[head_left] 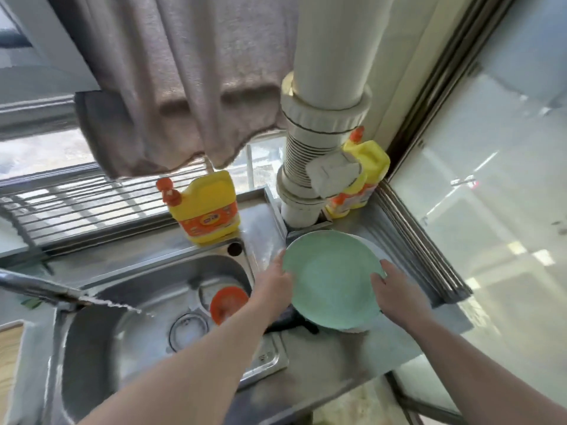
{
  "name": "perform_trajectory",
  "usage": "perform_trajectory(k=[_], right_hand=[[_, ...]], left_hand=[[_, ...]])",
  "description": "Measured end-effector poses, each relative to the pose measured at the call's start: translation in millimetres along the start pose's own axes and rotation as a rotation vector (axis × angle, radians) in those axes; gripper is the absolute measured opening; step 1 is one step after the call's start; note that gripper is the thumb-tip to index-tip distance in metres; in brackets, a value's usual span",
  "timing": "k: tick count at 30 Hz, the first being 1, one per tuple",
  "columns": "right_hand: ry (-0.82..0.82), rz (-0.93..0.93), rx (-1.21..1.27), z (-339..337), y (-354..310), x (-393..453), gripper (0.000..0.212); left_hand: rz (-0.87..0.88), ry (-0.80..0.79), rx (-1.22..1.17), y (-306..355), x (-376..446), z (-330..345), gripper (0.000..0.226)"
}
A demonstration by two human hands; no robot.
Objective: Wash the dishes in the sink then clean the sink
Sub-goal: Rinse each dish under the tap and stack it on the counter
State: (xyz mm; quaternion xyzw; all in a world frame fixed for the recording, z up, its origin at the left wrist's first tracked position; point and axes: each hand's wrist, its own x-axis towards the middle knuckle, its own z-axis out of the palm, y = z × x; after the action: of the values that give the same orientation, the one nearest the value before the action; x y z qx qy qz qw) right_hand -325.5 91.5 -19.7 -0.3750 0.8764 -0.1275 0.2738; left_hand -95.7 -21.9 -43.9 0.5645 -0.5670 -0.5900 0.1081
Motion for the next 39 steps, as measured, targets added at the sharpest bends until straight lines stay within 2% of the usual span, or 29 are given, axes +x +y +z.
perform_trajectory(k=[3, 6, 8, 11, 14, 16, 18, 20, 21, 23, 25, 27, 31, 36, 39], right_hand=[[0.0, 0.03, -0.09, 0.9, 20.4, 7.0, 0.043], [0.028, 0.028, -0.099, 6.8, 35.1, 14.7, 0.039], [0.025, 0.044, -0.08, 9.9, 40.7, 19.0, 0.044], [-0.014, 0.095, -0.049, 11.1, 47.0, 18.9, 0.065], [0.062, 0.182, -0.081, 11.2, 46.3, 9.6, 0.068], [0.22, 0.101, -0.163, 17.4, 32.1, 0.1, 0.064], [0.317, -0.102, -0.138, 33.6, 3.7, -8.6, 0.059], [0.326, -0.351, -0.069, 59.8, -32.8, -17.8, 0.051], [0.296, -0.46, -0.033, 75.5, -52.9, -23.3, 0.049], [0.117, -0.603, 0.053, 106.3, -93.9, -36.6, 0.047], [-0.098, -0.644, 0.138, 137.9, -126.9, -46.9, 0.045], [-0.218, -0.64, 0.139, 169.1, -148.7, -48.8, 0.043], [-0.24, -0.638, 0.099, 204.0, -170.3, -37.3, 0.039], [-0.236, -0.608, 0.048, 225.2, -174.0, -24.3, 0.041], [-0.236, -0.571, 0.009, 232.0, -175.0, -17.4, 0.045]], left_hand=[[0.112, 0.079, 0.338, 3.0, 6.5, 28.7, 0.054], [0.18, 0.086, 0.486, -2.5, 14.2, 44.5, 0.057], [0.178, 0.055, 0.559, -2.3, 17.6, 48.7, 0.061], [0.166, 0.014, 0.543, -3.1, 18.5, 47.6, 0.06], [0.14, -0.033, 0.326, -10.8, 9.1, 38.0, 0.046], [0.112, 0.072, 0.167, -27.0, -2.1, 25.8, 0.026], [0.041, 0.194, 0.103, -55.2, -11.3, 7.8, 0.025], [-0.063, 0.255, 0.102, -94.7, -18.2, -13.4, 0.027], [-0.119, 0.27, 0.113, -114.7, -21.1, -25.7, 0.024], [-0.258, 0.285, 0.134, -153.3, -21.4, -49.4, 0.018], [-0.403, 0.276, 0.133, -189.2, -12.0, -67.0, 0.034], [-0.505, 0.249, 0.107, -218.7, 6.0, -77.0, 0.042], [-0.501, 0.226, 0.1, -234.6, 44.0, -77.5, 0.051], [-0.482, 0.247, 0.146, -243.0, 65.8, -66.2, 0.037], [-0.487, 0.21, 0.069, -248.3, 66.2, -70.1, 0.026]])
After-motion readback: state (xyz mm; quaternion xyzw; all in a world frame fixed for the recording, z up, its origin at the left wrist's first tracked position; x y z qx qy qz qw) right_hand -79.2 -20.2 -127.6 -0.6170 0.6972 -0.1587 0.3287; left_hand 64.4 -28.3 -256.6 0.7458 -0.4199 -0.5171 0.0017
